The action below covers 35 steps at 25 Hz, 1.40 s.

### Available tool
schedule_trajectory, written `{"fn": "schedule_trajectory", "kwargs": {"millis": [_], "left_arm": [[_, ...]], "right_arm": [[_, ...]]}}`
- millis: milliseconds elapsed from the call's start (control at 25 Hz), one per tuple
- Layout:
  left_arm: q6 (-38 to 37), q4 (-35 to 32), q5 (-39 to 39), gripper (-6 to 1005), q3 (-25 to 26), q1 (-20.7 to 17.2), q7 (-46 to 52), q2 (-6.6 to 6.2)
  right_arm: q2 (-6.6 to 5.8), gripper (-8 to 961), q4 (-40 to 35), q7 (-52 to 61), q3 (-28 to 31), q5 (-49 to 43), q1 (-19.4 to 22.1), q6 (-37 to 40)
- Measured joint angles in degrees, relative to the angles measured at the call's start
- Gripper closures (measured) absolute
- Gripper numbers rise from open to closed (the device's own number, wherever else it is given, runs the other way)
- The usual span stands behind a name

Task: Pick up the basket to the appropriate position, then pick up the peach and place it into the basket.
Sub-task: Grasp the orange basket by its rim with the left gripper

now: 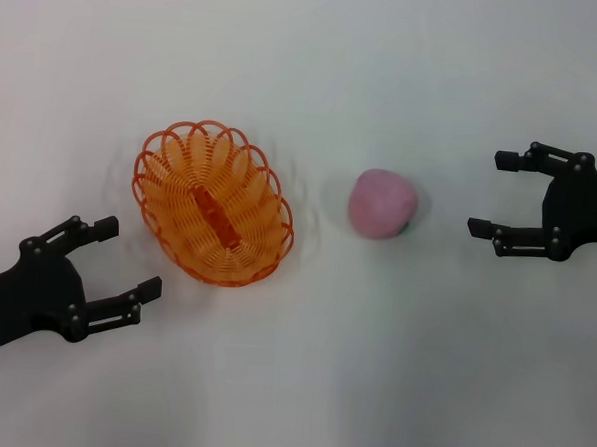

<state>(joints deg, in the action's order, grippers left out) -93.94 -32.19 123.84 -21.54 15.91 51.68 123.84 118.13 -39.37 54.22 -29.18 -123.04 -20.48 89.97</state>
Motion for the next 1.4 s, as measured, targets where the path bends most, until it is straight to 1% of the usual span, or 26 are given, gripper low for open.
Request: {"fn": "schedule_trajectory", "kwargs": {"millis": [640,840,960,1120,1240,1400], "left_arm": [[-1.1,-0.1,0.0,67,0.1,-0.1,0.5,0.0],[-1.7,-0.5,0.0,68,0.3,0.2,4.4,-0.04],[-1.8,-2.2,0.0,68,0.1,0.5,10.3,-0.09],[-2.4,-4.9,0.5,69,-0.5,1.7,22.9,-0.36],[-3.2,-6.6,0.8,69,-1.3,2.9,33.3,-1.13],[-5.1,-7.5,1.4,70,-1.8,4.9,44.6,-2.64]], "right_arm": [[0.04,28,0.0,0.0,0.0,0.0,0.0,0.1],[0.1,28,0.0,0.0,0.0,0.0,0.0,0.1],[0.09,28,0.0,0.0,0.0,0.0,-0.1,0.2],[0.09,28,0.0,0.0,0.0,0.0,-0.2,0.2],[0.13,28,0.0,0.0,0.0,0.0,-0.2,0.2],[0.15,28,-0.1,0.0,0.0,0.0,-0.3,0.3]]}}
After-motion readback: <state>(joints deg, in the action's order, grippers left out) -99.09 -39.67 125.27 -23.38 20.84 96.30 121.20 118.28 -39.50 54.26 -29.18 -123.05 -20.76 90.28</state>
